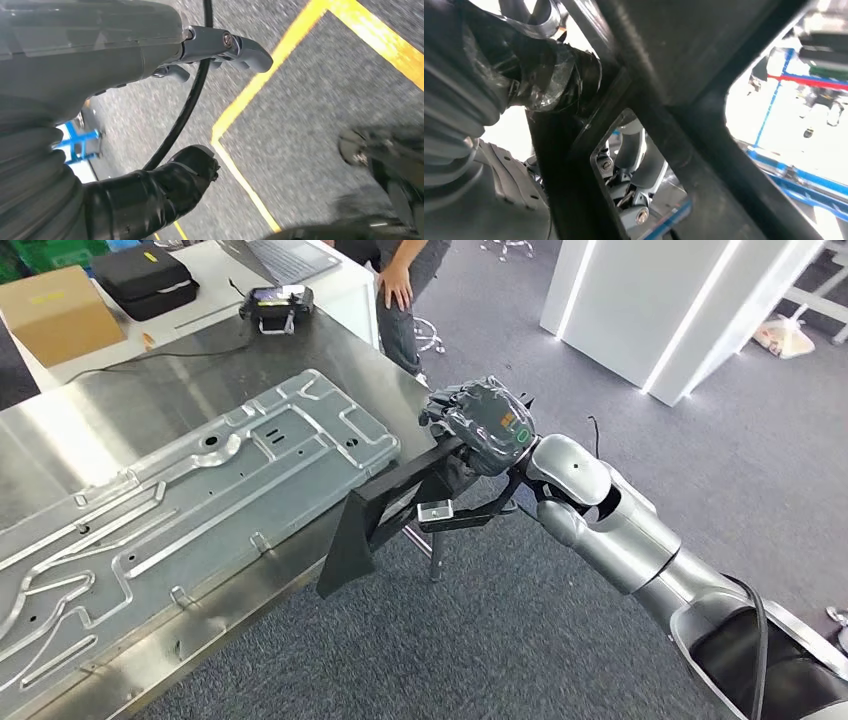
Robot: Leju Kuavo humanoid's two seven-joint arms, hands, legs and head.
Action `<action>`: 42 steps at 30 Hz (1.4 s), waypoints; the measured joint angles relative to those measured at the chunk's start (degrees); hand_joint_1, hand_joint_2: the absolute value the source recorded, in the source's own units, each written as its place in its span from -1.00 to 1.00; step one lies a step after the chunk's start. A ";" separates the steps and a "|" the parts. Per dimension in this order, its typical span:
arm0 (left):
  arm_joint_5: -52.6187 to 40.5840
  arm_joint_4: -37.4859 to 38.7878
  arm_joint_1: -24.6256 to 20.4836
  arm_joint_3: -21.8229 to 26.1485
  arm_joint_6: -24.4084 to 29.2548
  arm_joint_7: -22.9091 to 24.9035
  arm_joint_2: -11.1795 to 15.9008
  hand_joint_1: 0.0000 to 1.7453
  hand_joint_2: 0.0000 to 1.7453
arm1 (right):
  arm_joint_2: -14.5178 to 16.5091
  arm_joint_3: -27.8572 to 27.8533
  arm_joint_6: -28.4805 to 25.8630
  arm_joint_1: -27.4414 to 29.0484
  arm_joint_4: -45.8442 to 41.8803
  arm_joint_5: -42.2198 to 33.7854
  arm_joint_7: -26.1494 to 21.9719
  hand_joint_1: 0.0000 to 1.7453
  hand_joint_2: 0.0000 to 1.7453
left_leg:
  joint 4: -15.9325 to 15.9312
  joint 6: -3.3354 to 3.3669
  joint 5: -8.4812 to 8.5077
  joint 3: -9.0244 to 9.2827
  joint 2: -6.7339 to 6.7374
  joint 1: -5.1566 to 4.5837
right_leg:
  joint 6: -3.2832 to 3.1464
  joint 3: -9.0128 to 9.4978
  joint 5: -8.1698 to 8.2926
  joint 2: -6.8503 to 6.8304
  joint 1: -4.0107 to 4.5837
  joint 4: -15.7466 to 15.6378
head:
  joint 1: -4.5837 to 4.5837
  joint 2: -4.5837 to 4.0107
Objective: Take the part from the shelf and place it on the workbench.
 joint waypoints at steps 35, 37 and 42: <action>1.65 -6.71 -11.24 7.29 -9.31 15.90 1.63 -1.00 1.00 | 21.24 8.65 8.19 -17.10 21.55 0.35 0.58 1.00 1.00 | 0.84 -2.08 2.43 -3.78 3.02 0.60 | -2.09 1.72 16.38 -0.11 1.28 -10.13 | -0.02 -0.02; 1.65 -7.29 -11.27 7.59 -9.16 15.82 1.74 -1.00 1.00 | 21.87 9.22 8.10 -17.44 22.37 0.29 0.53 1.00 1.00 | 1.33 -2.59 1.98 -4.07 2.85 0.51 | -2.60 2.74 16.77 0.06 1.52 -12.67 | -0.02 -0.02; 1.65 -7.91 -10.81 8.04 -9.10 15.77 1.74 -1.00 1.00 | 22.89 10.06 8.07 -17.98 23.60 0.28 0.54 1.00 1.00 | 0.88 -2.73 1.92 -3.97 3.00 0.57 | -3.04 2.93 16.74 0.45 1.67 -13.50 | -0.01 -0.02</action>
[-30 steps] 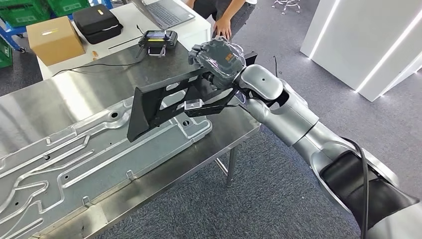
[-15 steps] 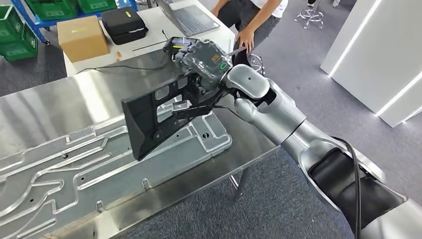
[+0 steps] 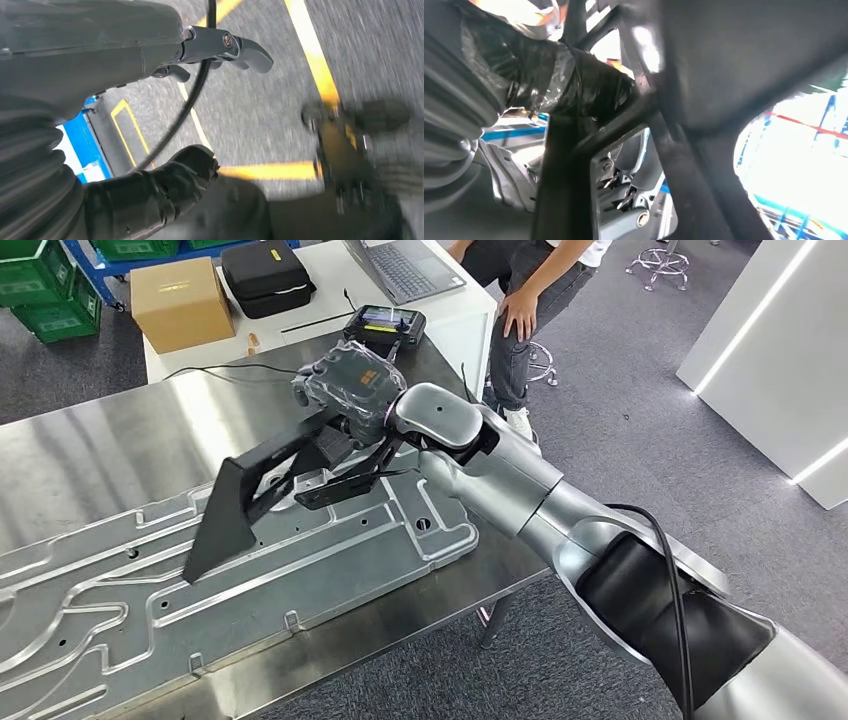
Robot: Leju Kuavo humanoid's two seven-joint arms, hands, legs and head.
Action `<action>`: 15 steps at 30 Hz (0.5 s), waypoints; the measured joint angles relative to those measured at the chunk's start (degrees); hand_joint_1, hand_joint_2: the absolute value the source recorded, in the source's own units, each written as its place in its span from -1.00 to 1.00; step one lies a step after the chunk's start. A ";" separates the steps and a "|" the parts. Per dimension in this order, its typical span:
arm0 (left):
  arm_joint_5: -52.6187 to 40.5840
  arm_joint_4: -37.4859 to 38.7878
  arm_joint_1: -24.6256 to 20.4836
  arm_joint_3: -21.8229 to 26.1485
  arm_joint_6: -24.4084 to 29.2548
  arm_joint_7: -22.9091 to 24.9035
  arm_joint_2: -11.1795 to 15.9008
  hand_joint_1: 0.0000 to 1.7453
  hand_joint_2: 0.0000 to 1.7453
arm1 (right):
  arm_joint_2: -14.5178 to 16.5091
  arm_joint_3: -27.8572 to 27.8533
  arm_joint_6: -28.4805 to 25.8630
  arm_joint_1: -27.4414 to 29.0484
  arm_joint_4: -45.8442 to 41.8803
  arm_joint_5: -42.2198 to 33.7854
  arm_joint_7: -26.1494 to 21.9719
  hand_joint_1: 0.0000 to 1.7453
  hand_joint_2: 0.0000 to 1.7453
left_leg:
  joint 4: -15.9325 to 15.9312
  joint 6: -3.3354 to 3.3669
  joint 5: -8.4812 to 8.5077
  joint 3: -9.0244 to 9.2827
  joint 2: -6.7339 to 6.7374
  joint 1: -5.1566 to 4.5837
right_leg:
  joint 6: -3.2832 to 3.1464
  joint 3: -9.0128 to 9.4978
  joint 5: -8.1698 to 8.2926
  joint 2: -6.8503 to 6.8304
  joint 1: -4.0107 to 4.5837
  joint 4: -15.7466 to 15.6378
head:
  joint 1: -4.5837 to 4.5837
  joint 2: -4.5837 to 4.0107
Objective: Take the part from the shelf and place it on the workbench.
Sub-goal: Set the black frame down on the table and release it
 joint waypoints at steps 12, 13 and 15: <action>0.00 -0.69 -0.18 0.30 0.08 -0.02 0.12 -1.00 1.00 | 0.51 0.92 0.00 -0.16 0.85 0.00 -0.07 1.00 1.00 | -0.49 -0.21 -0.07 0.32 0.01 -0.01 | -0.24 0.20 -0.18 0.02 0.01 -0.09 | 0.00 0.00; 0.00 -0.70 -0.17 0.30 0.08 -0.02 0.12 -1.00 1.00 | 0.51 0.94 0.00 -0.17 0.87 0.00 -0.07 1.00 1.00 | -0.48 -0.22 -0.07 0.32 0.01 -0.02 | -0.24 0.22 -0.18 0.01 0.01 -0.10 | -0.01 0.00; 0.00 -0.71 -0.17 0.30 0.08 -0.02 0.12 -1.00 1.00 | 0.52 0.98 0.00 -0.17 0.90 0.00 -0.07 1.00 1.00 | -0.45 -0.22 -0.07 0.32 0.01 -0.02 | -0.24 0.25 -0.18 0.01 -0.01 -0.12 | -0.01 0.00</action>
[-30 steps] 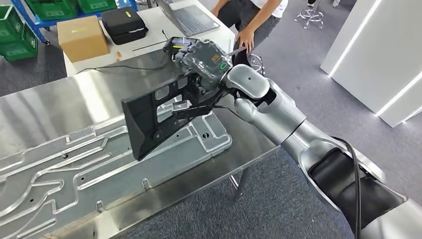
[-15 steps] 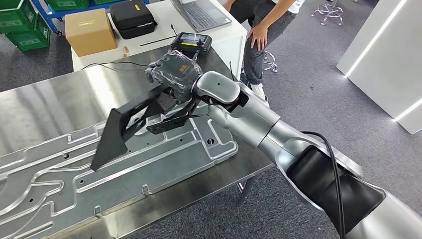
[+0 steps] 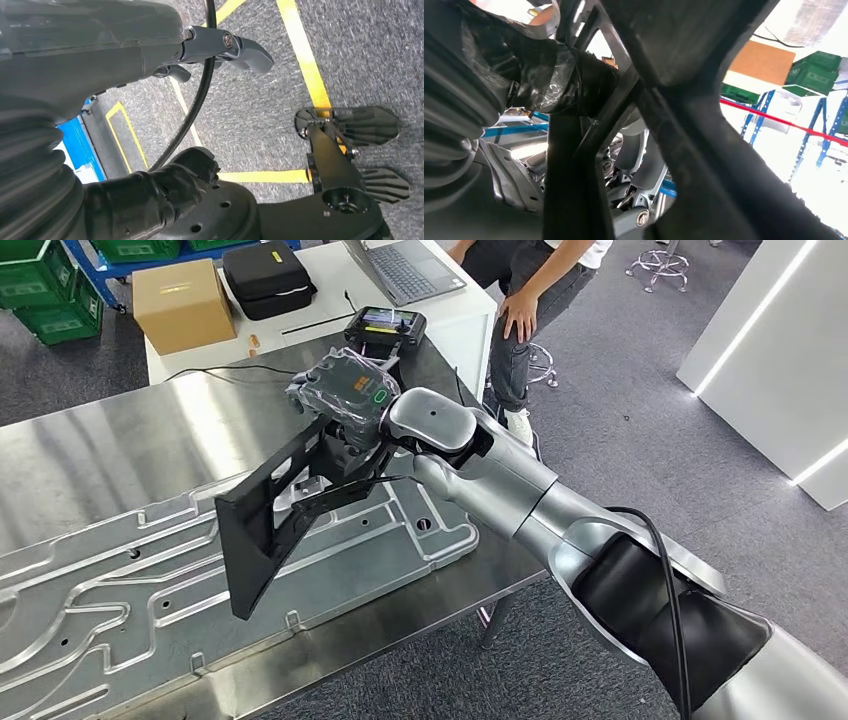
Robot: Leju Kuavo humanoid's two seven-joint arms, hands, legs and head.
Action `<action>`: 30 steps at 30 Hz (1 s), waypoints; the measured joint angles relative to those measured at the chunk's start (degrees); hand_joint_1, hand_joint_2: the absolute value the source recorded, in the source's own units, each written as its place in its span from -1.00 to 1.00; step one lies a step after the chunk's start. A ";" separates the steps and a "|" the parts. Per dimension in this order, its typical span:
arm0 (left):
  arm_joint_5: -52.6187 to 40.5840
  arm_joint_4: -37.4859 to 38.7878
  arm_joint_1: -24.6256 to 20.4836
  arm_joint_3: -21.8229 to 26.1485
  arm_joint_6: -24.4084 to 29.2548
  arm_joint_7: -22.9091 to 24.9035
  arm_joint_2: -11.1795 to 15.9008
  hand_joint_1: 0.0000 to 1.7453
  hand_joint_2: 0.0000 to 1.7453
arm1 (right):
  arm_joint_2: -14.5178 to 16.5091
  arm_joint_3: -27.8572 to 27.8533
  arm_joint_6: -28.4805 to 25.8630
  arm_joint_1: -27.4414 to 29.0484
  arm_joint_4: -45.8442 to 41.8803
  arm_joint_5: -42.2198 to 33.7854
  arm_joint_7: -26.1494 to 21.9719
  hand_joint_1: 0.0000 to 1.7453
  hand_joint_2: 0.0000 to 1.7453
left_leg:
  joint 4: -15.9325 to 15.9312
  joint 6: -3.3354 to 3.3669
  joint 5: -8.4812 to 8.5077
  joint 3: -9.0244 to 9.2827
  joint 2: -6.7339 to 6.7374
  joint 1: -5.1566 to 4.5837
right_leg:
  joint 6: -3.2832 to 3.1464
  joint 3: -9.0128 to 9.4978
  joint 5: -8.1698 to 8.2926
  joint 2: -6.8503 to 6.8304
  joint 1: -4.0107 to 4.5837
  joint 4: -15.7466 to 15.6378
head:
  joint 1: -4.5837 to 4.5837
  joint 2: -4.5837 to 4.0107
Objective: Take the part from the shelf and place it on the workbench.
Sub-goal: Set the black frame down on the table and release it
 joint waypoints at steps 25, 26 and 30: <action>3.07 -0.17 -2.43 1.40 -2.99 6.20 0.56 -1.00 1.00 | 3.55 1.06 13.96 -0.04 21.86 0.98 8.66 1.00 1.00 | 0.00 0.10 -0.30 1.19 -0.08 -0.13 | 0.34 1.53 -0.21 -0.14 -0.21 -0.53 | 0.00 0.00; 3.08 -0.18 -2.50 1.40 -2.98 6.22 0.56 -1.00 1.00 | 3.66 1.15 14.26 -0.28 22.46 1.09 8.94 1.00 1.00 | -0.01 0.11 -0.32 1.30 -0.09 -0.13 | 0.36 1.66 -0.22 -0.15 -0.19 -0.55 | 0.00 0.00; 3.15 -0.20 -2.62 1.40 -2.97 6.37 0.56 -1.00 1.00 | 4.01 1.38 14.98 -0.85 24.12 1.67 9.61 1.00 1.00 | -0.02 0.12 -0.34 1.55 -0.10 -0.14 | 0.37 1.99 -0.23 -0.17 -0.07 -0.69 | 0.01 0.00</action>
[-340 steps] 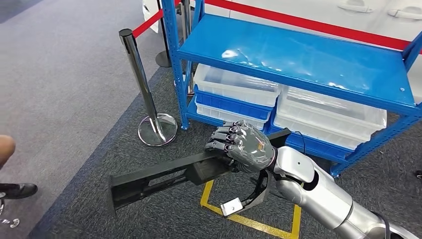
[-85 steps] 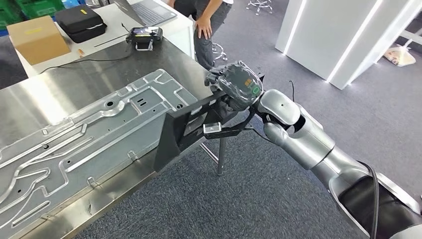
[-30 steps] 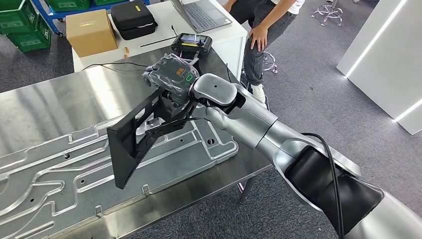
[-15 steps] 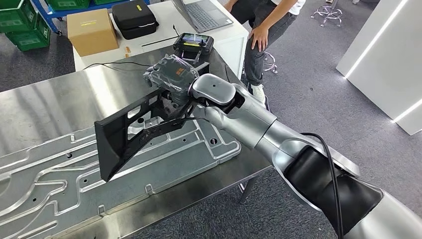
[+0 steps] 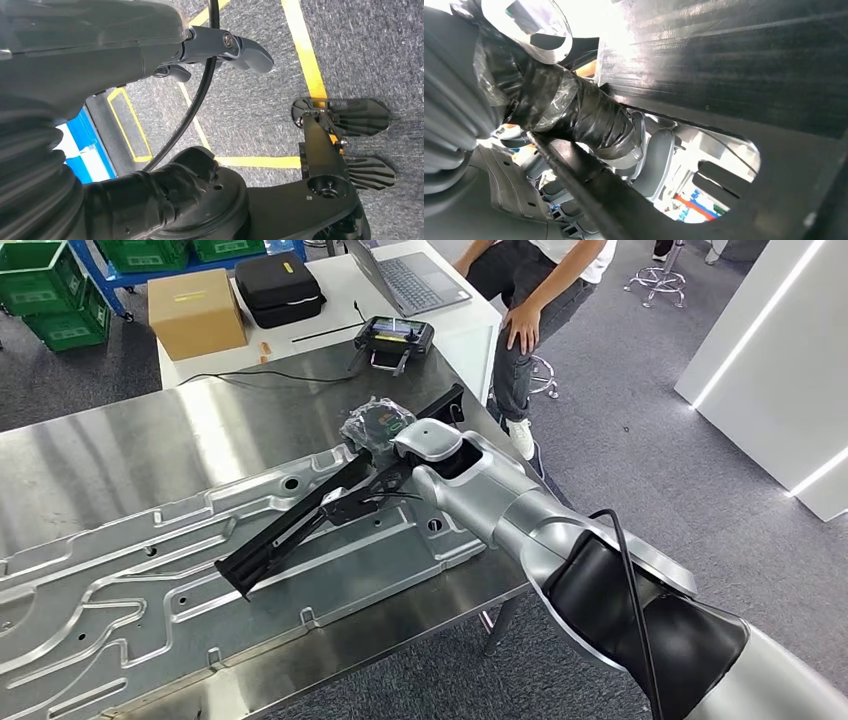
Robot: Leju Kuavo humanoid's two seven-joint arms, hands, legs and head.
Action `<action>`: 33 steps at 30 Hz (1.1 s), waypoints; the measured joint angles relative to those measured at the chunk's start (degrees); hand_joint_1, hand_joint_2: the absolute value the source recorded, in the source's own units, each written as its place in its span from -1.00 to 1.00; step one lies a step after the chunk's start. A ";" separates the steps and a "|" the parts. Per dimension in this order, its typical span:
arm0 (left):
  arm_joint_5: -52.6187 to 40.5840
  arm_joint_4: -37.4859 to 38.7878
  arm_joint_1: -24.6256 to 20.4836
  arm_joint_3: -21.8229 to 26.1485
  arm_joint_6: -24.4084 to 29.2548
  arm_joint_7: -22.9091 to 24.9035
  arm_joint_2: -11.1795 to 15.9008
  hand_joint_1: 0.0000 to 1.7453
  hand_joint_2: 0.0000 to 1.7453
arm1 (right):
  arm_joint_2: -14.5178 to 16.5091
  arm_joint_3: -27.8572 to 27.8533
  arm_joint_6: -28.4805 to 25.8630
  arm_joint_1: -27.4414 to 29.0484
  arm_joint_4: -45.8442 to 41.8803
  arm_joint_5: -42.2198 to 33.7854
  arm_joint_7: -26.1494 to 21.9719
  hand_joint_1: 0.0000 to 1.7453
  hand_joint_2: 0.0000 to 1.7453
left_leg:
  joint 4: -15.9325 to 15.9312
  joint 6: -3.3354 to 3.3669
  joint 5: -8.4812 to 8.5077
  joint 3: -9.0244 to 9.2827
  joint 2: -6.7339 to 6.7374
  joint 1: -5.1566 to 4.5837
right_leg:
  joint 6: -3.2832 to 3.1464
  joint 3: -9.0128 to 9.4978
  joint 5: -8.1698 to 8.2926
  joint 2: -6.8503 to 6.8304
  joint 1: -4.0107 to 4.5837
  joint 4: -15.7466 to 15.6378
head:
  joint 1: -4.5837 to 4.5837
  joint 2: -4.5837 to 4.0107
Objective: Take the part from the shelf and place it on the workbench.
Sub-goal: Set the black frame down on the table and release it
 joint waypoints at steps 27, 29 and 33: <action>0.84 0.00 -0.64 0.00 -0.89 0.87 0.15 -1.00 1.00 | -0.41 4.65 0.83 -3.73 2.78 9.04 5.51 1.00 1.00 | -0.01 0.30 -0.11 0.58 0.01 -0.02 | 0.13 0.91 0.11 0.00 0.02 -0.59 | 0.01 0.00; 1.30 0.00 -0.58 0.04 -0.63 1.14 0.16 -1.00 1.00 | -1.00 5.69 0.00 -5.26 3.21 11.11 7.33 1.00 1.00 | 0.01 0.37 -0.06 0.38 0.00 -0.03 | 0.22 0.76 0.20 0.00 0.01 -0.59 | 0.01 0.00; 2.64 0.00 -0.21 0.53 -0.05 1.48 0.16 -1.00 1.00 | -2.32 6.91 -0.40 -9.19 4.12 12.95 8.48 1.00 1.00 | 0.06 0.41 0.02 -0.17 0.10 -0.07 | 0.38 0.18 0.40 0.09 -0.06 -0.57 | 0.00 0.00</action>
